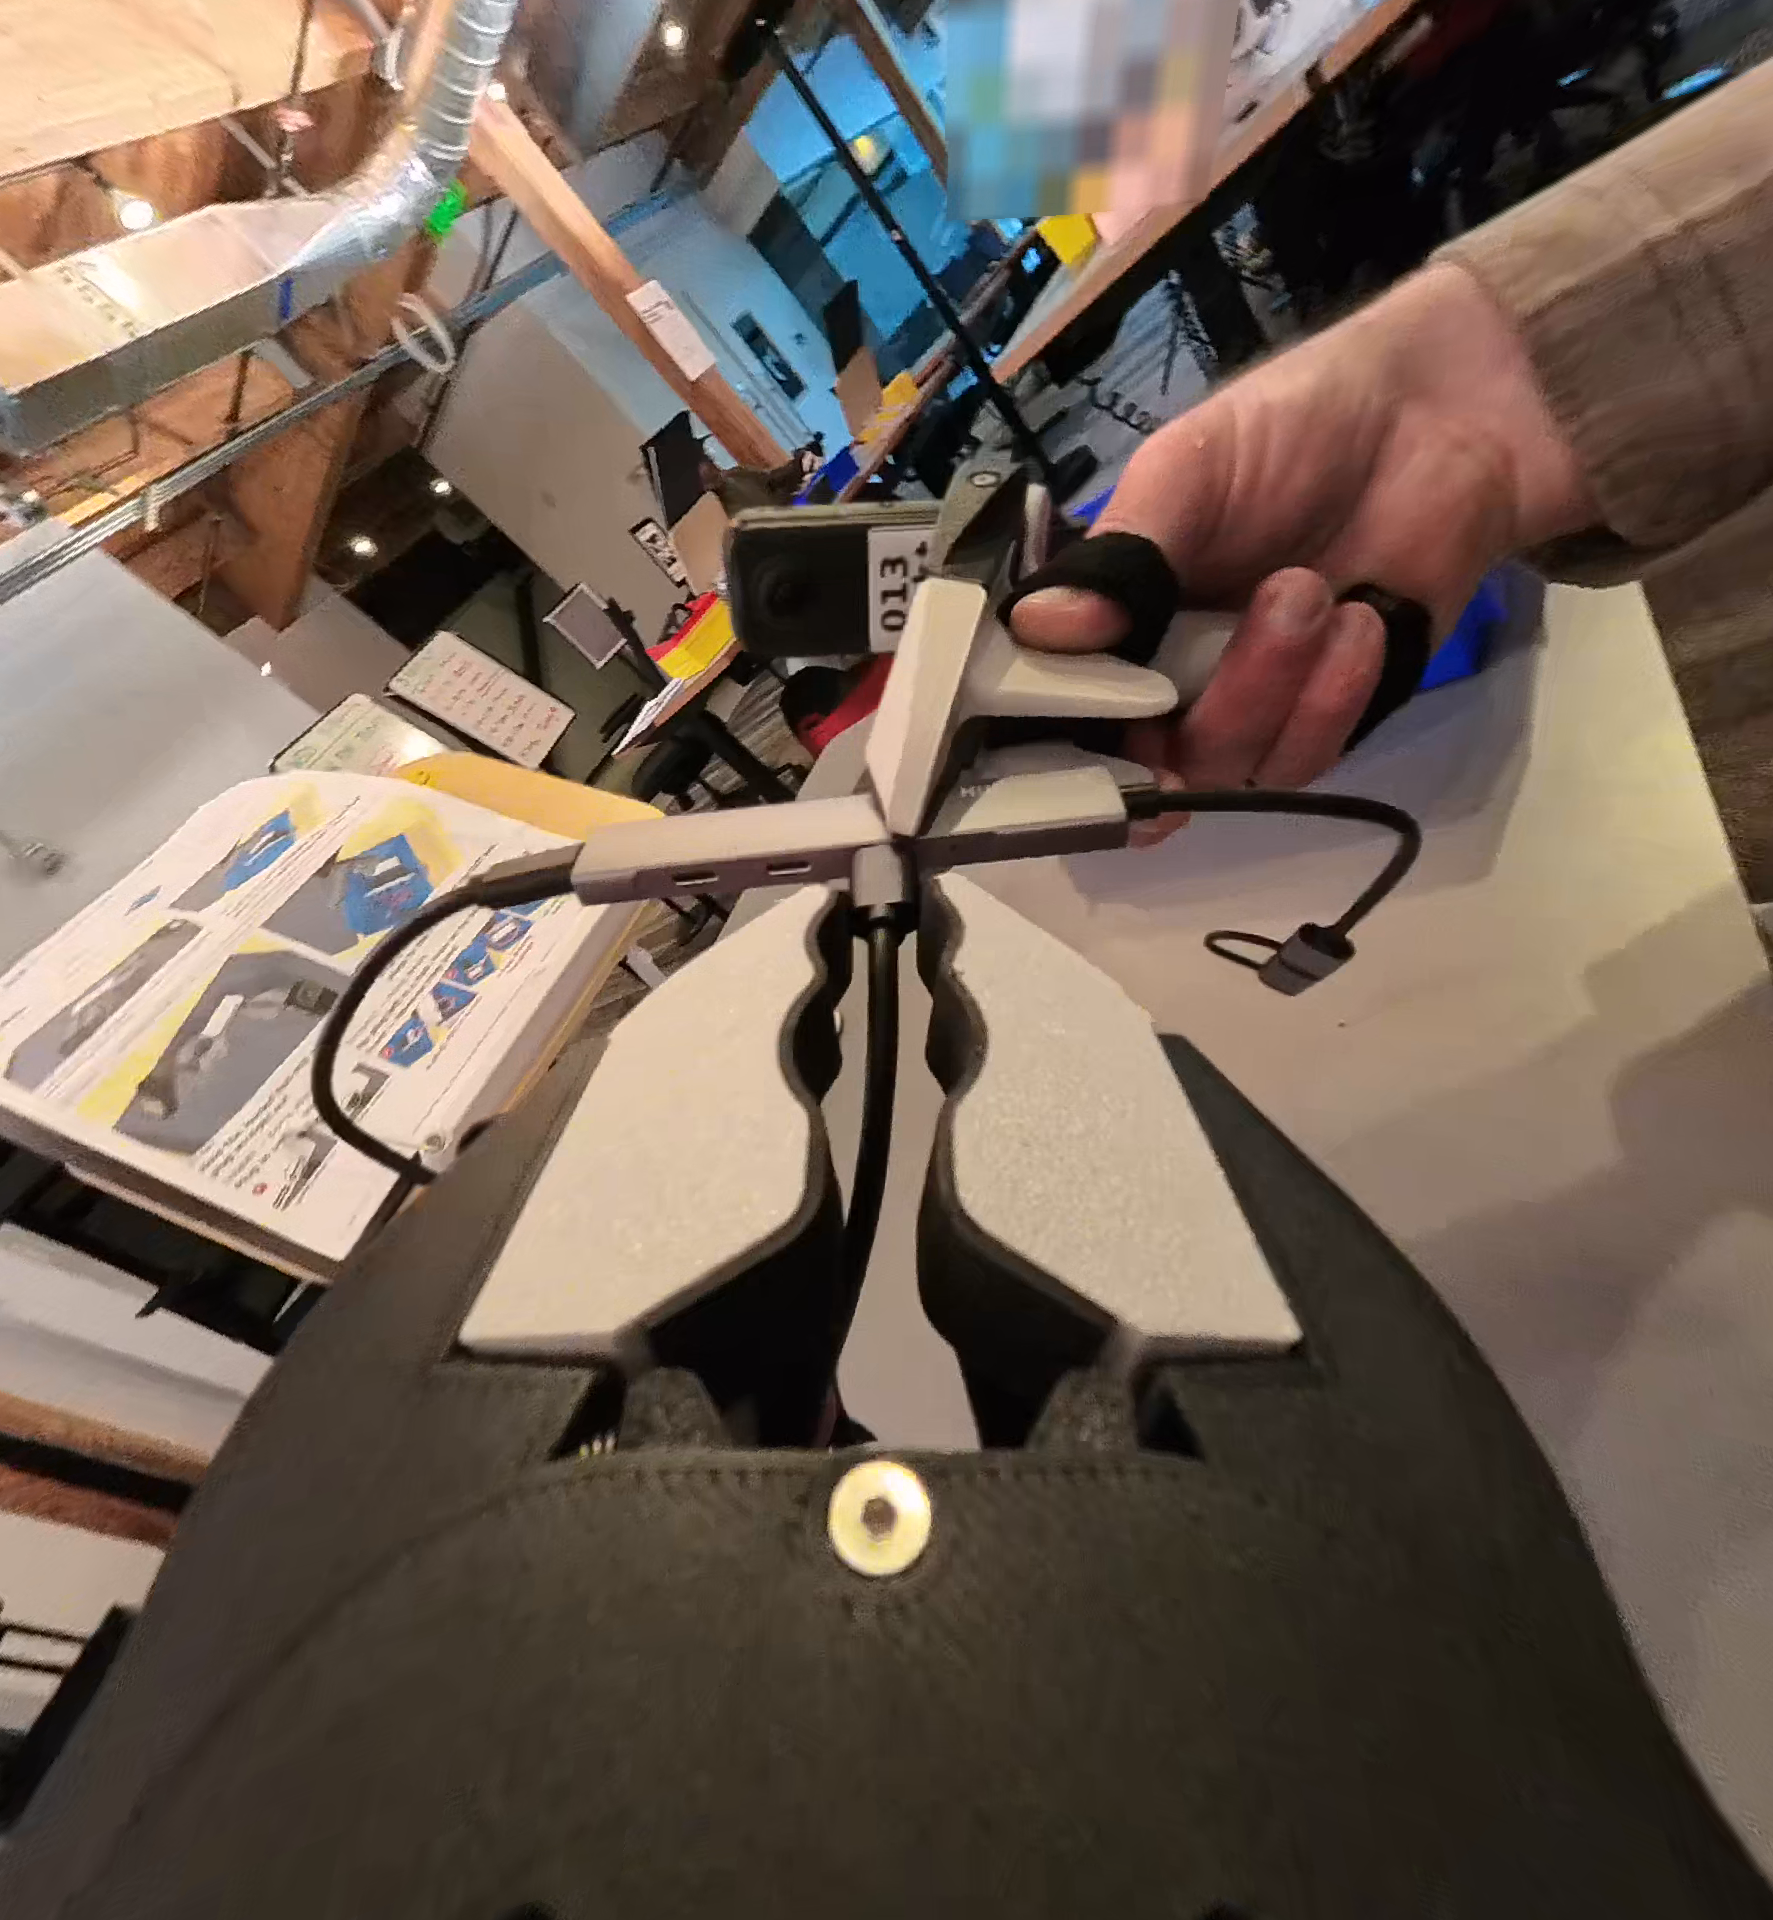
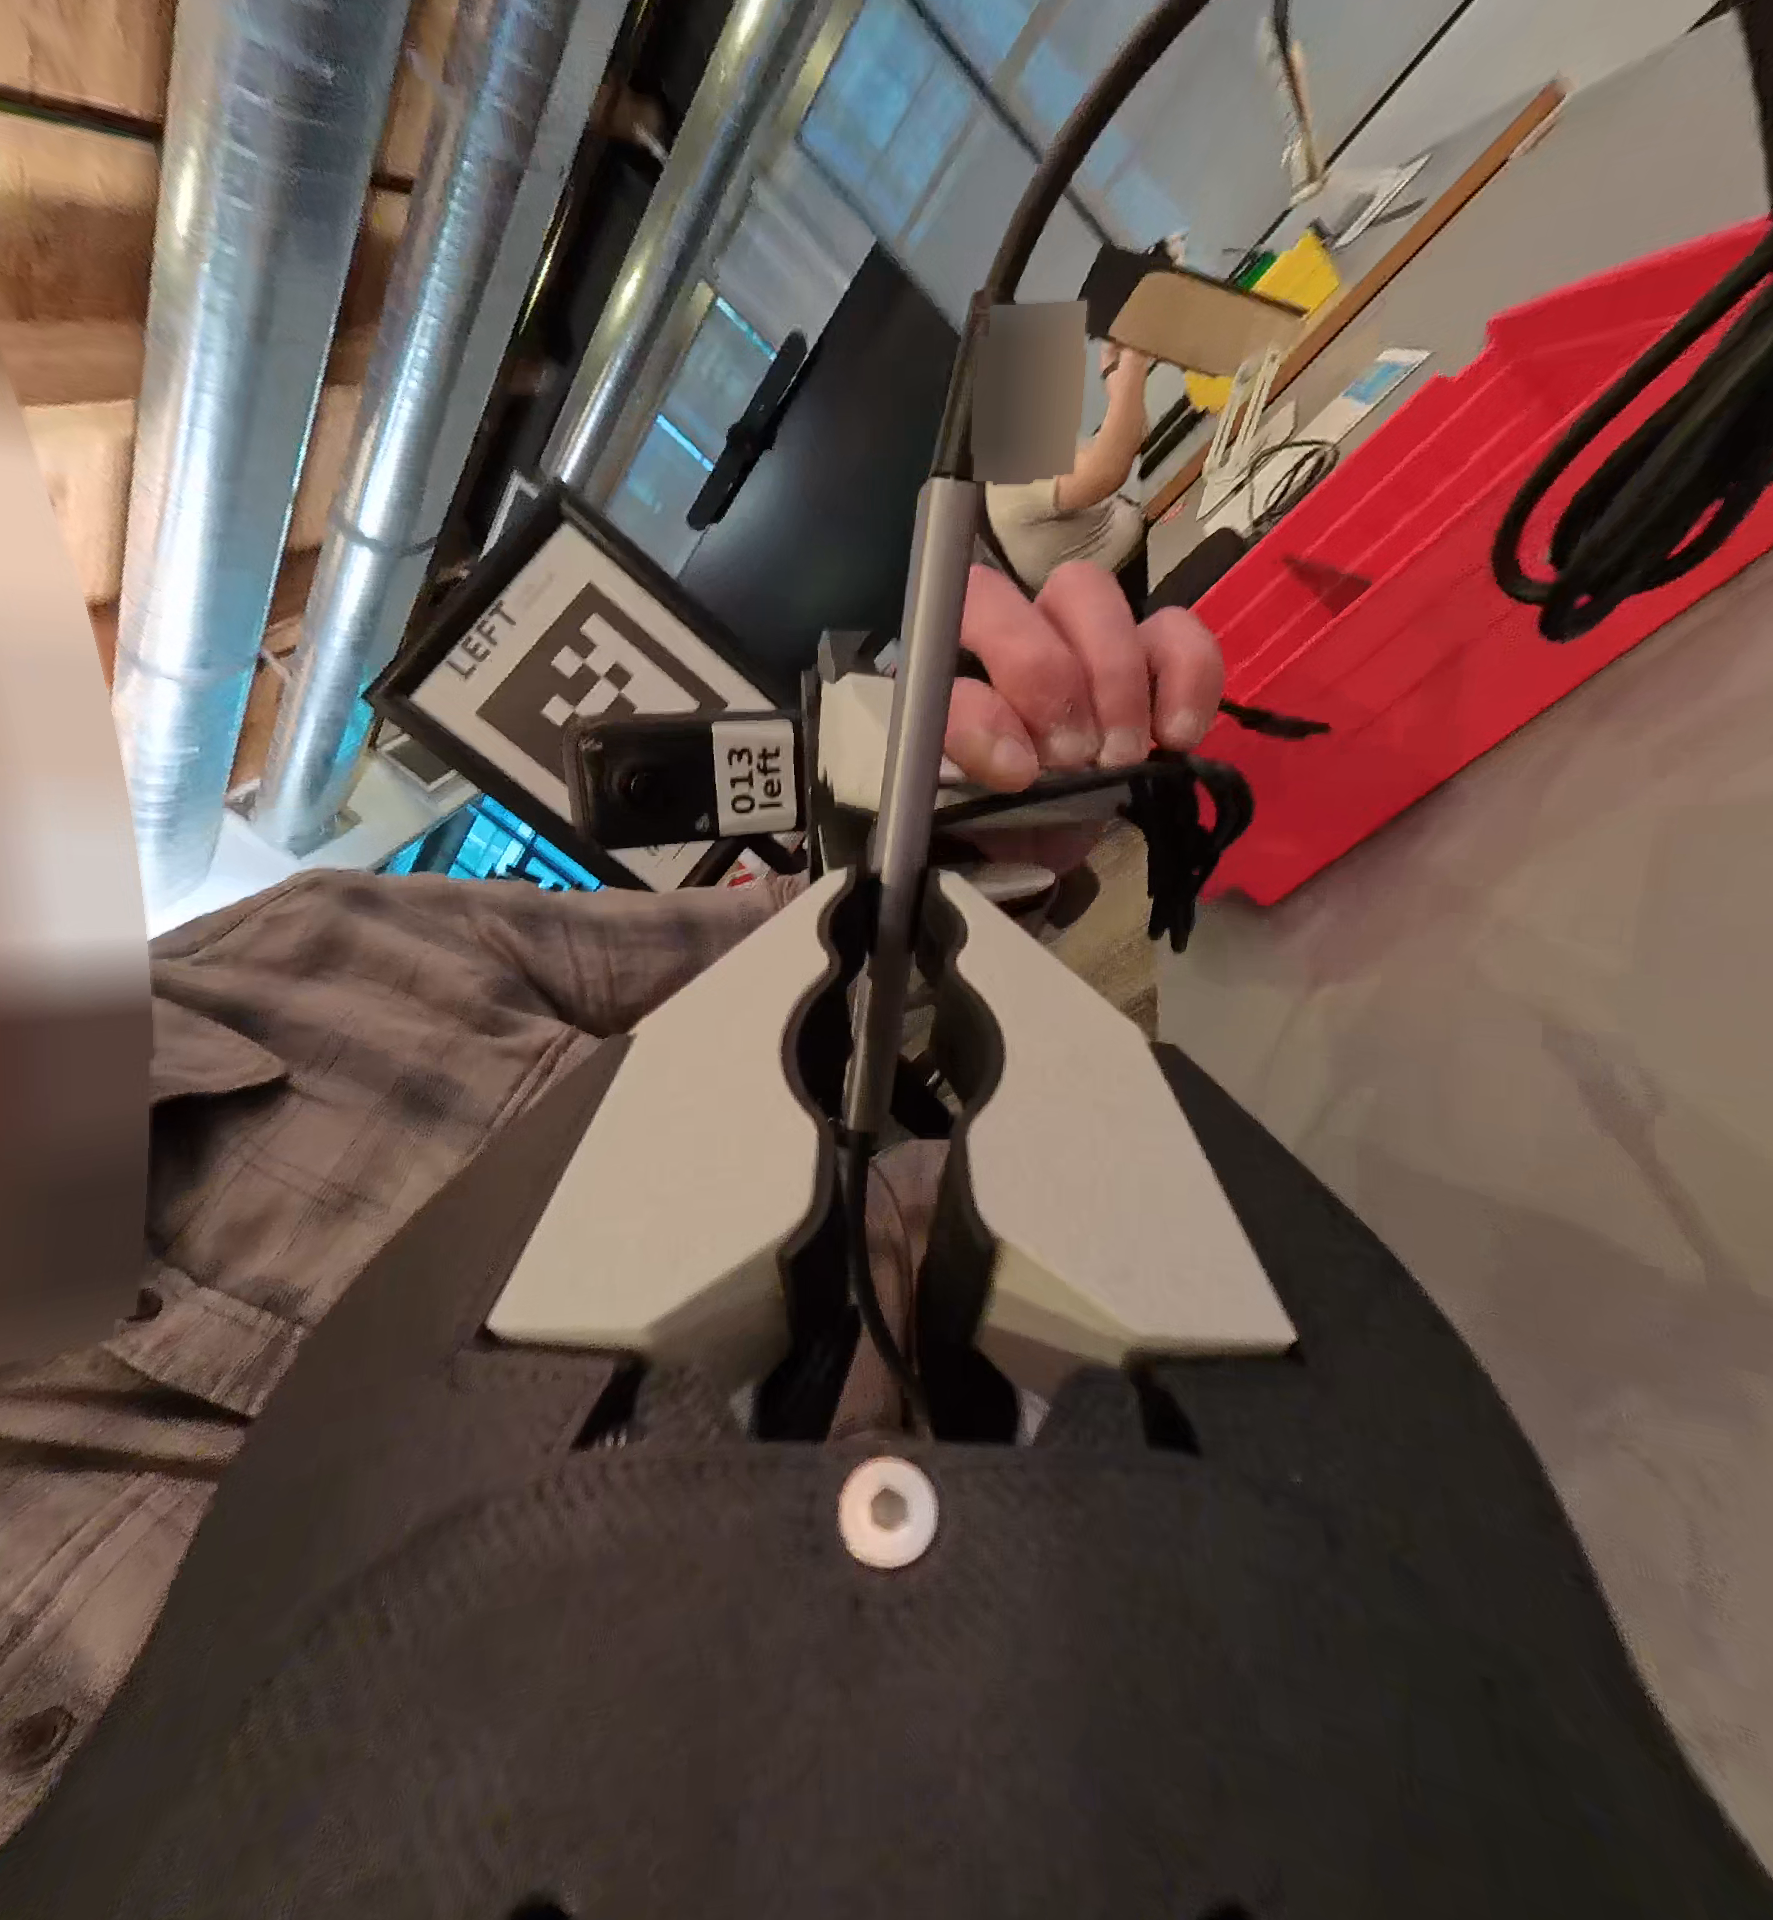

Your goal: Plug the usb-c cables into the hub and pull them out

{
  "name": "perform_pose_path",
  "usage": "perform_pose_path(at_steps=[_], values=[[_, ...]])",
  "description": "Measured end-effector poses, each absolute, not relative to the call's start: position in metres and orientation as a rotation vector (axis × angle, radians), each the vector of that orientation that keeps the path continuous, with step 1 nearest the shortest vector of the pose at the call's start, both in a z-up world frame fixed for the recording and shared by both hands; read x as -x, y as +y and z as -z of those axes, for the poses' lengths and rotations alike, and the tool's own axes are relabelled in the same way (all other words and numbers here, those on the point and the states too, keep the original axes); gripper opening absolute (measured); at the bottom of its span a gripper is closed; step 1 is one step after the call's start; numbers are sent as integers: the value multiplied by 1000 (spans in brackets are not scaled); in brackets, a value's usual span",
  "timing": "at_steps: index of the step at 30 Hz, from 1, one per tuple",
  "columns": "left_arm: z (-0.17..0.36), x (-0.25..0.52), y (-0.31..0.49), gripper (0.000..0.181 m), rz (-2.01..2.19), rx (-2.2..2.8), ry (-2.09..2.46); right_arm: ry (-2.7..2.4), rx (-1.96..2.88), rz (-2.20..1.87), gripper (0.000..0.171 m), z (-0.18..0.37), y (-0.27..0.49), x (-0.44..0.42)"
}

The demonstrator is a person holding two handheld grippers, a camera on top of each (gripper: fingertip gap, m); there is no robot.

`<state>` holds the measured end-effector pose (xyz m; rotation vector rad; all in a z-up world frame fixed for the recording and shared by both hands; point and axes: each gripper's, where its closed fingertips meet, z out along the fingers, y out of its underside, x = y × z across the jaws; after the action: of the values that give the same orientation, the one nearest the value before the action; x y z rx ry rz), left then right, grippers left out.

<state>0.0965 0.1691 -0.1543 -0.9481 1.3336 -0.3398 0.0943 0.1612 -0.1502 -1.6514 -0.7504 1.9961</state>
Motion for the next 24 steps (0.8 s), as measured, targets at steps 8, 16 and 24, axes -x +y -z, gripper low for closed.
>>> perform_pose_path(at_steps=[8, 16, 24], values=[[154, -93, 167, 12, 366, 964, 1392, -817, 1706, -1948, 7, 151, 160, -91], [159, -84, 192, 12, 537, 1163, 1292, -946, 1675, -1326, 29, 143, 187, -111], [162, -78, 206, 12, 702, 1317, 1201, -1260, 1586, -386, 48, 139, 198, -142]])
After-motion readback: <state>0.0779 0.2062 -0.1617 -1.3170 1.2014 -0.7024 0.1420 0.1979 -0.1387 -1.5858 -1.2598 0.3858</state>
